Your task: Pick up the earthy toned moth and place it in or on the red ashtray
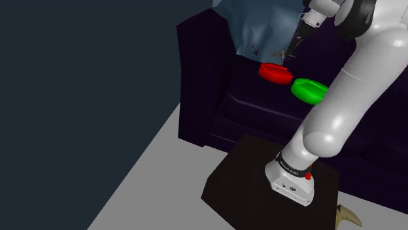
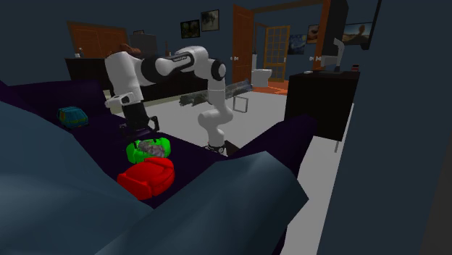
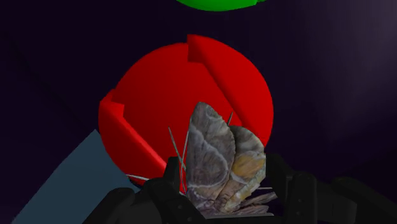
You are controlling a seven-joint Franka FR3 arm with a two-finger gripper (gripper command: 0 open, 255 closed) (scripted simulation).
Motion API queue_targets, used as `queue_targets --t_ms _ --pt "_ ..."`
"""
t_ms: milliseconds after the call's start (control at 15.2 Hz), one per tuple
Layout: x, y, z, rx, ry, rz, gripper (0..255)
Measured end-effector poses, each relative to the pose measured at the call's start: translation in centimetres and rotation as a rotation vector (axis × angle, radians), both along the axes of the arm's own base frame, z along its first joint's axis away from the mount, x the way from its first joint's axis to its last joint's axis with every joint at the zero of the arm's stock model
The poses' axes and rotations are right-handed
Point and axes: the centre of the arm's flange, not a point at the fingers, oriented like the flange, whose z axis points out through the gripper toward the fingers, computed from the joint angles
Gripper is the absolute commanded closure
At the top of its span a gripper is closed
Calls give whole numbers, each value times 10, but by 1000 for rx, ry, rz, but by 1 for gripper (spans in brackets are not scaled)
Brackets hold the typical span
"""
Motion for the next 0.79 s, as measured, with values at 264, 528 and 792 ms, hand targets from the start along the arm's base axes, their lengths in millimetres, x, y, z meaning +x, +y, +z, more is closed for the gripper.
queue_targets --t_ms 264,528,792 --pt "-1 -30 -8 -5 -6 8 255" --pt "-2 -33 -28 -5 -8 10 255" --pt "-2 -32 -49 -5 -8 10 255"
